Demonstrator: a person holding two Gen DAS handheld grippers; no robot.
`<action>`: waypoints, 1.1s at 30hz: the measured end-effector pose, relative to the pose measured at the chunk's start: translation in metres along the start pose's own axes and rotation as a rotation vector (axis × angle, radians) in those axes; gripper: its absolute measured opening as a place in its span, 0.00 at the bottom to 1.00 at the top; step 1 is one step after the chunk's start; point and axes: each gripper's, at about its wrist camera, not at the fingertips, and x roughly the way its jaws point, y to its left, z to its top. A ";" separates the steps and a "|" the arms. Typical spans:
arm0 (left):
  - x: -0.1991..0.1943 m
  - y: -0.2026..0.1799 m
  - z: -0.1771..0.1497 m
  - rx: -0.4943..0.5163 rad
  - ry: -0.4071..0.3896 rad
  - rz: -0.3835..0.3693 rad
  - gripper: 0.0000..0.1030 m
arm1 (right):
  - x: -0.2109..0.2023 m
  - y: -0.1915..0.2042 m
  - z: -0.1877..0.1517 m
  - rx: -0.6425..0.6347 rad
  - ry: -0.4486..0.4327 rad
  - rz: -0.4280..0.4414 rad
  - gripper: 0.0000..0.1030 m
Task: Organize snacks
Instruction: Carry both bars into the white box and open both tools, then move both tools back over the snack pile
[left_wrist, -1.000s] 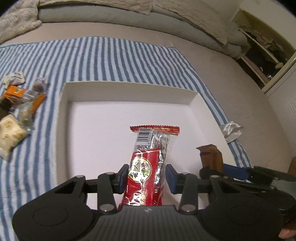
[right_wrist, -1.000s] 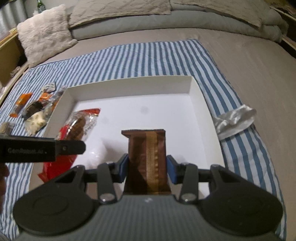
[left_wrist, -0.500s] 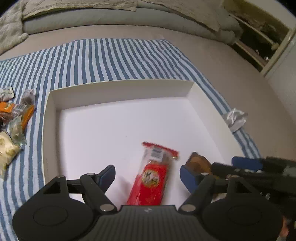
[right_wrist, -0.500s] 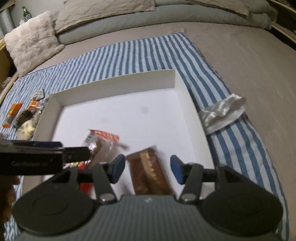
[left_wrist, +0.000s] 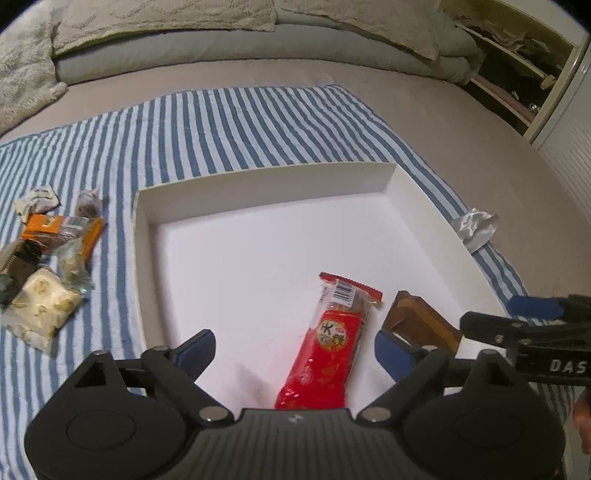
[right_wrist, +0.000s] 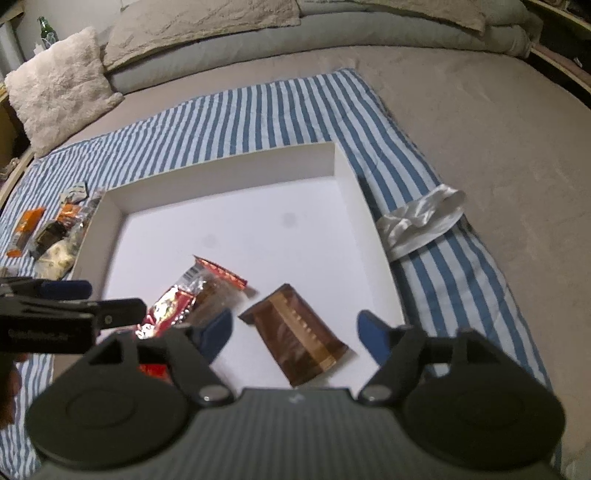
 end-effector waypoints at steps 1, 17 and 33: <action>-0.003 0.002 -0.001 0.004 -0.003 0.007 0.97 | -0.004 0.001 -0.001 -0.002 -0.010 -0.001 0.87; -0.051 0.072 -0.006 -0.043 -0.086 0.123 1.00 | -0.017 0.035 0.005 -0.015 -0.086 -0.041 1.00; -0.109 0.193 -0.026 -0.200 -0.164 0.249 1.00 | -0.002 0.147 0.028 -0.100 -0.114 0.067 1.00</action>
